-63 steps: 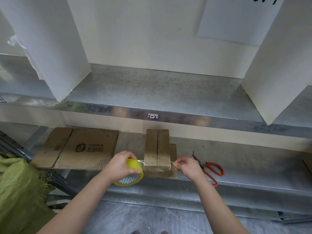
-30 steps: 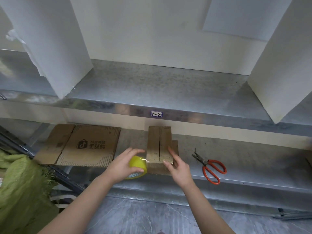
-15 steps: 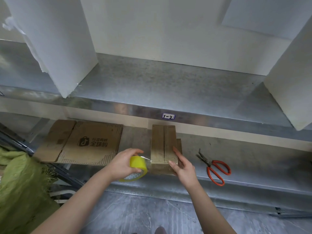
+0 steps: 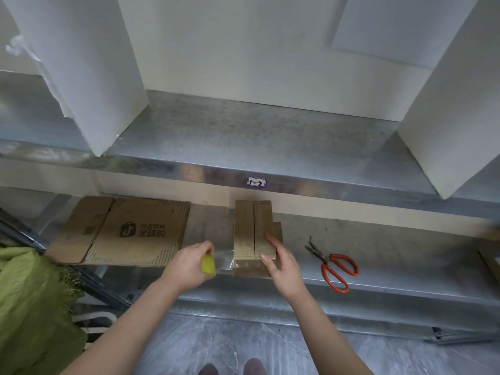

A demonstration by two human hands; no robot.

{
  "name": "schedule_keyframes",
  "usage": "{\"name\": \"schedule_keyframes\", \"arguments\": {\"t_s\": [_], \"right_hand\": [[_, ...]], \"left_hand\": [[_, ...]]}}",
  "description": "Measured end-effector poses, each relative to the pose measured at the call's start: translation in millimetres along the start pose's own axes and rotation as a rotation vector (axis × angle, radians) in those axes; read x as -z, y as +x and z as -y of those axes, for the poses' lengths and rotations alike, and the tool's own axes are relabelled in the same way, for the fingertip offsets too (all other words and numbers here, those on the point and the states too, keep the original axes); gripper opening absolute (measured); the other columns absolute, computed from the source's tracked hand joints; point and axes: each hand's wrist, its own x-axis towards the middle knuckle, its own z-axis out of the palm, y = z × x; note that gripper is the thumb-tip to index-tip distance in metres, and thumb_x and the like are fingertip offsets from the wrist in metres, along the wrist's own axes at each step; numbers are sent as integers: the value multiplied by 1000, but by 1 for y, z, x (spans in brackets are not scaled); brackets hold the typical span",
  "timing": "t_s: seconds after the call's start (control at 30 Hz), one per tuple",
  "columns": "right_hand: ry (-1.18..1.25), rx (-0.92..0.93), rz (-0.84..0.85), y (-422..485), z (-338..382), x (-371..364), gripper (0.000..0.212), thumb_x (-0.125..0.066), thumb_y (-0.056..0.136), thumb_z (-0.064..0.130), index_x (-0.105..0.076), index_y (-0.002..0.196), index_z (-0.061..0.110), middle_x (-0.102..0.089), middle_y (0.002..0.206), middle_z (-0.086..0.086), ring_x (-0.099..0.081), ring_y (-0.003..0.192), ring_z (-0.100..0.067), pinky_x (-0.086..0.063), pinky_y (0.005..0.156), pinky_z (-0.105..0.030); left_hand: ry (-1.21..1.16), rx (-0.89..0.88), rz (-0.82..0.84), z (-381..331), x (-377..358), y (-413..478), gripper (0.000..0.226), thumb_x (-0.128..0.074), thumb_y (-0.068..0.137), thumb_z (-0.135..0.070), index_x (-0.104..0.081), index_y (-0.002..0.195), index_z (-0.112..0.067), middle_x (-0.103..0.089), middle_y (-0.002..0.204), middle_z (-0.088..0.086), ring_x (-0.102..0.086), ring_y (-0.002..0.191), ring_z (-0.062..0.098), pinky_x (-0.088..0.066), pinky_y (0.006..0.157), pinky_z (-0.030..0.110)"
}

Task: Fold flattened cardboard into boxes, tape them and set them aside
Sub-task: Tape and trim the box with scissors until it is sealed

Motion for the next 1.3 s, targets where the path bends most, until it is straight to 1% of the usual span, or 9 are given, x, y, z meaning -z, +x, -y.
{"name": "schedule_keyframes", "arguments": {"t_s": [0.13,0.3,0.53,0.63,0.73,1.0,1.1,1.17,1.3], "right_hand": [[-156,42,3,-3,-6,1,63,-33,86,72,-31,144,47,-40,149,4,-32,138,-17,-29,114,-39],[-221,11,-80,-17,-33,29,70,-24,86,74,-31,146,41,-37,152,4,-27,142,-17,-25,117,-42],[-765,-88,-156,-27,-117,96,60,-27,93,51,-45,143,23,-44,148,-5,-33,141,-29,-29,112,-51],[-808,-207,-59,-19,-136,115,53,-34,100,42,-26,151,27,-27,157,2,-19,146,-21,-24,115,-46],[-816,-270,58,-11,-140,122,58,-36,102,39,-13,154,27,-24,157,1,-23,144,-20,-25,112,-43],[-1011,-307,-102,7,-135,105,36,-54,96,31,-50,126,11,-59,116,-10,-57,106,-29,-37,76,-36],[-980,-271,-161,3,-129,95,32,-79,68,1,-57,91,-5,-61,77,-23,-62,65,-36,-33,61,-36],[-844,-273,-218,-2,-123,93,39,-82,56,-8,-55,83,-9,-57,69,-25,-58,49,-35,-38,55,-36],[-500,-285,-397,-26,-100,89,30,-69,83,10,-49,100,-5,-63,91,-26,-63,77,-44,-47,71,-47]], "left_hand": [[15,-20,-7,-6,14,-5,39,-75,71,-36,-44,93,-29,-56,98,-11,-51,87,13,-32,65,26],[29,16,37,-13,25,-7,39,-76,71,-31,-47,96,-28,-55,99,-9,-50,87,12,-33,65,25],[46,61,74,-18,19,-13,42,-78,70,-38,-47,98,-27,-56,100,-9,-52,88,13,-40,66,26],[45,74,74,-25,16,-14,42,-78,72,-36,-48,100,-25,-56,102,-8,-50,88,13,-31,57,18],[18,90,64,-28,12,-14,42,-78,71,-34,-48,99,-25,-55,100,-8,-50,88,13,-32,60,22],[3,126,36,-29,10,-10,42,-78,71,-30,-48,99,-26,-56,102,-8,-49,89,12,-32,60,18],[1,141,32,-25,11,-8,44,-79,70,-33,-48,101,-28,-56,103,-9,-51,91,13,-38,68,25],[-5,131,39,-21,11,-7,44,-79,69,-35,-48,100,-29,-56,102,-9,-52,91,13,-41,70,26],[-26,87,50,-12,11,-2,45,-80,66,-37,-46,95,-31,-57,102,-9,-52,91,14,-39,71,26]]}}
